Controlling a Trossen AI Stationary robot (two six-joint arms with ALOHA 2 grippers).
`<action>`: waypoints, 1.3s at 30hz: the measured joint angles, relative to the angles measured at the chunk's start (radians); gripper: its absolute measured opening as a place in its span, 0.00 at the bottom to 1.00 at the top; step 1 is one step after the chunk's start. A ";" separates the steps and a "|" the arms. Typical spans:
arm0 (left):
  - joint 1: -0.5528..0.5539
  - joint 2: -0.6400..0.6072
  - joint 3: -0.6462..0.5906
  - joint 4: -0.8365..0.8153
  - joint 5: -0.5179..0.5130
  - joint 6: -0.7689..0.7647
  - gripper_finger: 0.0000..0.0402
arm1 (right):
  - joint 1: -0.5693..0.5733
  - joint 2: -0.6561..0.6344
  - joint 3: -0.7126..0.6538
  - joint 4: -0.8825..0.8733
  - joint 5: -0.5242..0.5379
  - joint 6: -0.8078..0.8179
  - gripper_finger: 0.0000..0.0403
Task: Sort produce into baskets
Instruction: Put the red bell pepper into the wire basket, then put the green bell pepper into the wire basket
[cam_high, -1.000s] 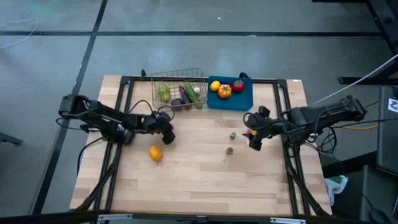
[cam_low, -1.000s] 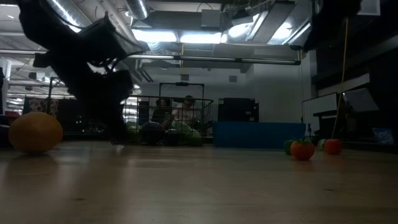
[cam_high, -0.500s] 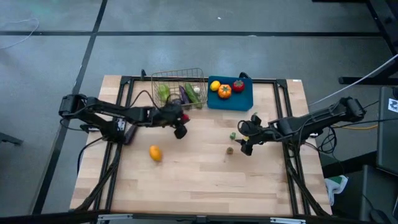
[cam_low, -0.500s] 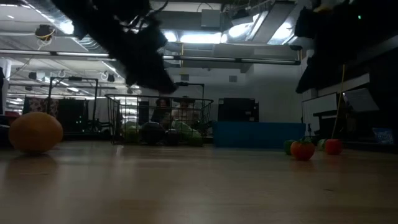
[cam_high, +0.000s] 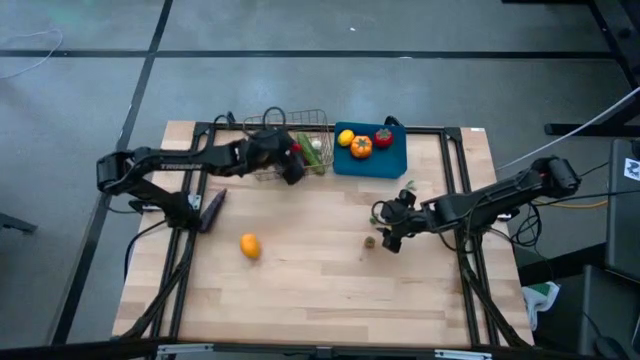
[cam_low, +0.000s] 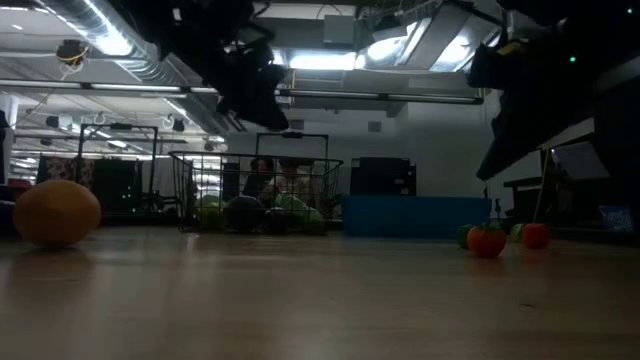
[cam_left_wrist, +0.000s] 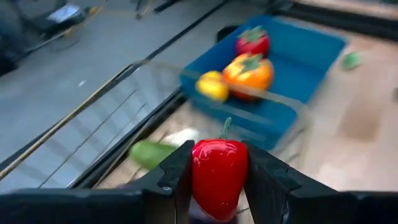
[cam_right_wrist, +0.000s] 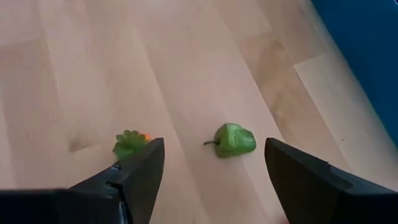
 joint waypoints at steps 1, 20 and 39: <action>0.015 0.000 0.000 -0.015 0.000 0.001 0.29 | 0.000 0.012 0.000 -0.003 0.009 0.000 0.68; 0.113 0.013 -0.001 -0.088 -0.015 -0.028 0.55 | 0.000 0.112 0.000 0.033 0.140 0.601 0.68; 0.113 0.013 -0.001 -0.088 -0.014 -0.030 0.56 | 0.000 0.326 0.000 0.128 0.158 0.715 0.68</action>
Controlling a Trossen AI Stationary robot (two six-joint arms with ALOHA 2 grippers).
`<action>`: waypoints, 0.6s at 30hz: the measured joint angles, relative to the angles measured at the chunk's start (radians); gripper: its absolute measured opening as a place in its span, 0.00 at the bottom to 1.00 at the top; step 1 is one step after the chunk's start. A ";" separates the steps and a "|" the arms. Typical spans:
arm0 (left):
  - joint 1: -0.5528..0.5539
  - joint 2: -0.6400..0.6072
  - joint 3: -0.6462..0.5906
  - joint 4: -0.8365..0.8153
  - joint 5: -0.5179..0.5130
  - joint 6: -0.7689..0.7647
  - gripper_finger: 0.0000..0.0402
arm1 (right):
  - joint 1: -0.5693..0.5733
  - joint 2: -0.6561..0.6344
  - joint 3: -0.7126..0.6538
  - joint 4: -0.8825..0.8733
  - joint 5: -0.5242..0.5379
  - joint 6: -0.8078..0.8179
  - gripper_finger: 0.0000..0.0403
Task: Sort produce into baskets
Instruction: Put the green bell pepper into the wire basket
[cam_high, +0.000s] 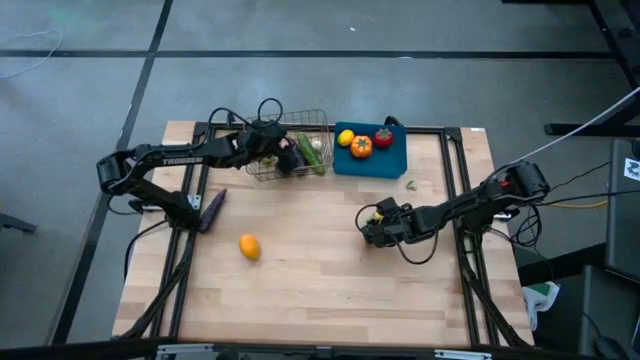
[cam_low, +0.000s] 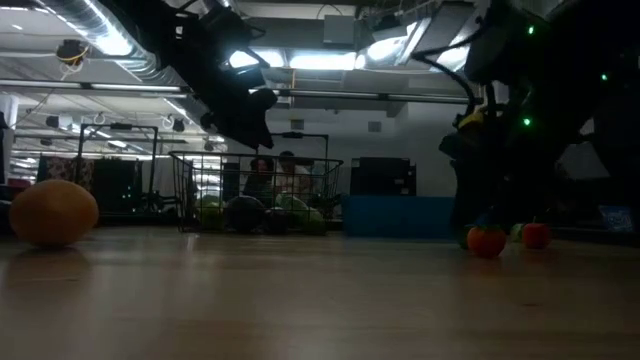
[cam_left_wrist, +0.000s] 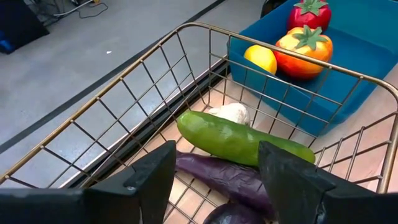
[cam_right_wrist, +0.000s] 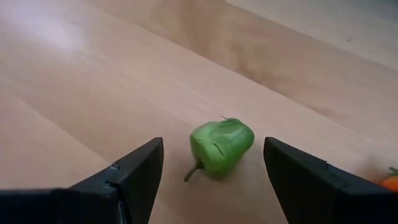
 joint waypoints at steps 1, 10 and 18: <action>0.000 0.000 0.000 0.000 0.000 0.000 0.56 | 0.000 0.012 0.000 0.001 -0.001 0.002 0.68; 0.000 0.000 0.000 0.000 0.000 0.000 0.56 | 0.000 0.057 0.002 -0.001 0.009 0.018 0.63; 0.000 0.000 0.000 0.000 0.000 0.000 0.56 | 0.000 0.059 0.000 0.001 0.016 0.002 0.35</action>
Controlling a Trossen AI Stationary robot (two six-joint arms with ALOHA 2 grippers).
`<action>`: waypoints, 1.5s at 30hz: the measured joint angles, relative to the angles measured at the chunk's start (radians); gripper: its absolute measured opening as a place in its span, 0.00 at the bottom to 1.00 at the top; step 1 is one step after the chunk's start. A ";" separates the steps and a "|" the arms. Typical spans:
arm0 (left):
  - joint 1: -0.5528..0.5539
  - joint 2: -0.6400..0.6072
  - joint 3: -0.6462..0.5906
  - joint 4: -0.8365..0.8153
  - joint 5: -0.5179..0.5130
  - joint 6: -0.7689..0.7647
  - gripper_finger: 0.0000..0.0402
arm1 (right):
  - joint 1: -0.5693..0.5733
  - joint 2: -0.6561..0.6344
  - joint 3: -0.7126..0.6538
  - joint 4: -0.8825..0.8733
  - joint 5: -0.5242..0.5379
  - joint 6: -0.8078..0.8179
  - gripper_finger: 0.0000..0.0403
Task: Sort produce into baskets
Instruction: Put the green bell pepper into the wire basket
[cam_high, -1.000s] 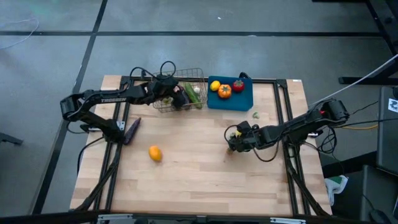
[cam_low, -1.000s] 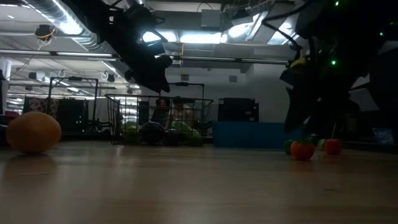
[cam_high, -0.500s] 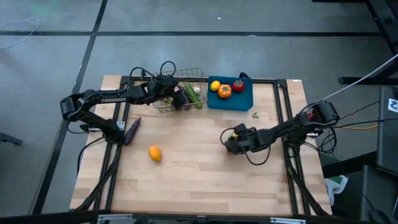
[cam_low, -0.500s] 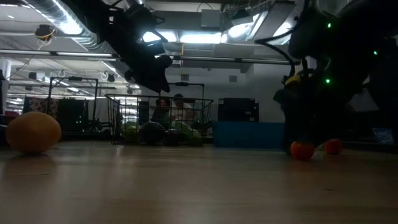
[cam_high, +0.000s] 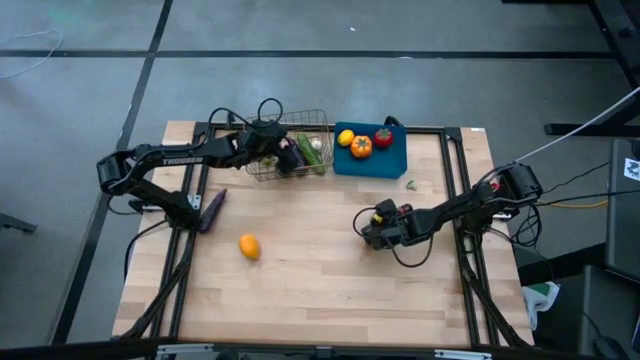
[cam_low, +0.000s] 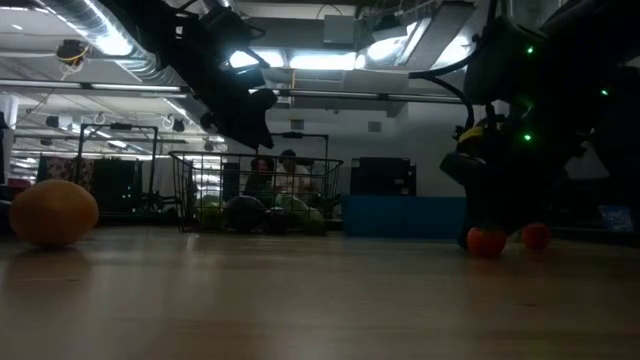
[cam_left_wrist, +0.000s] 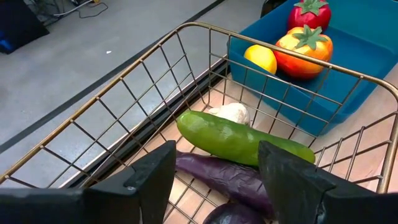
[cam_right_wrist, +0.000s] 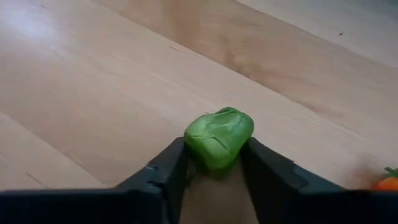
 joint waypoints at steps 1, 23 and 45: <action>0.000 0.000 0.000 0.000 0.000 0.000 0.56 | 0.000 0.000 0.000 0.004 0.000 -0.012 0.31; 0.000 0.000 0.000 0.000 0.000 0.000 0.56 | -0.259 -0.015 0.385 0.048 -0.009 -0.803 0.21; 0.000 0.000 0.000 0.000 0.000 0.000 0.56 | -0.560 0.072 0.439 0.443 -0.339 -1.167 0.21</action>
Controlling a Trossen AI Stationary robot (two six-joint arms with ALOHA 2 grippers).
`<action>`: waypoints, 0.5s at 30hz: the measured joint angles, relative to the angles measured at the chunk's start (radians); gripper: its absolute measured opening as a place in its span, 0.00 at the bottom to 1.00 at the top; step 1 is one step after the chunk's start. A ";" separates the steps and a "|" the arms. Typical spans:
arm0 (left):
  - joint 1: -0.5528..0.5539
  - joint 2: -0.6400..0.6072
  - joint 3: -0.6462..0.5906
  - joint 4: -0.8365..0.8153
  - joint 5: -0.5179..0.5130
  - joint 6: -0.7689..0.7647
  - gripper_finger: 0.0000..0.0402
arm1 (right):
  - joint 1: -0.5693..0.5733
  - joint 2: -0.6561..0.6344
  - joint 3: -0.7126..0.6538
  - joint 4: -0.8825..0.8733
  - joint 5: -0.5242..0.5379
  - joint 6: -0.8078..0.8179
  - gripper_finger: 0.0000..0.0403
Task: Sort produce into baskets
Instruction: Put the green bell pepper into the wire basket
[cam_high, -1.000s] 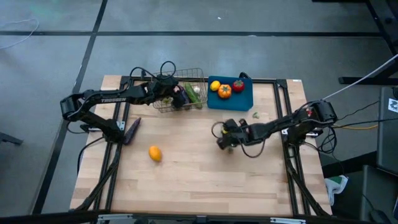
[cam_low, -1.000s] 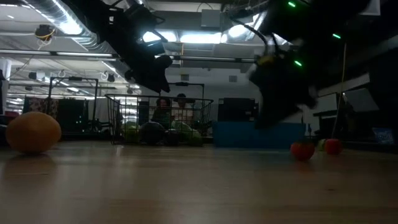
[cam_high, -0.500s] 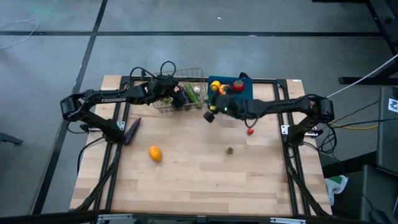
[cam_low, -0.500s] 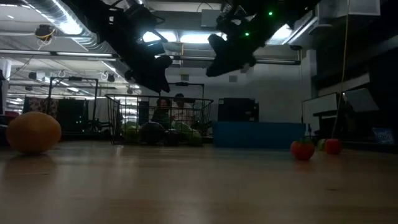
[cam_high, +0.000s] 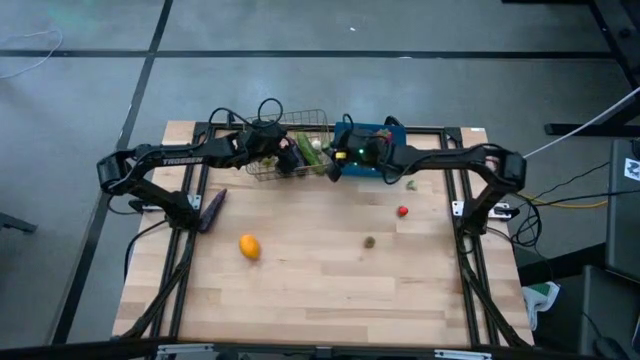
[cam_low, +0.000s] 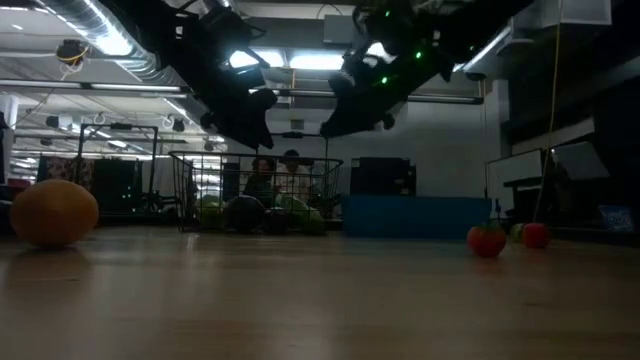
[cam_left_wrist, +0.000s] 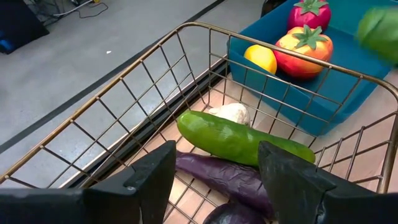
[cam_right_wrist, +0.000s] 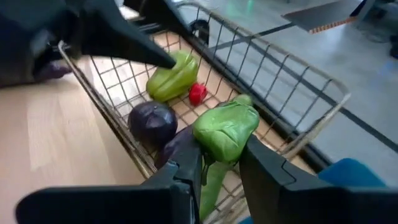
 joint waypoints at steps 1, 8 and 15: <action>0.000 0.000 0.000 0.000 0.000 0.000 0.56 | 0.000 0.016 0.000 0.009 -0.007 0.000 0.21; 0.000 0.000 0.000 0.000 0.000 0.000 0.56 | 0.003 0.076 0.000 0.044 -0.005 0.000 0.21; 0.000 0.000 0.000 0.000 0.000 0.000 0.56 | 0.003 0.075 0.000 0.050 -0.002 0.000 0.21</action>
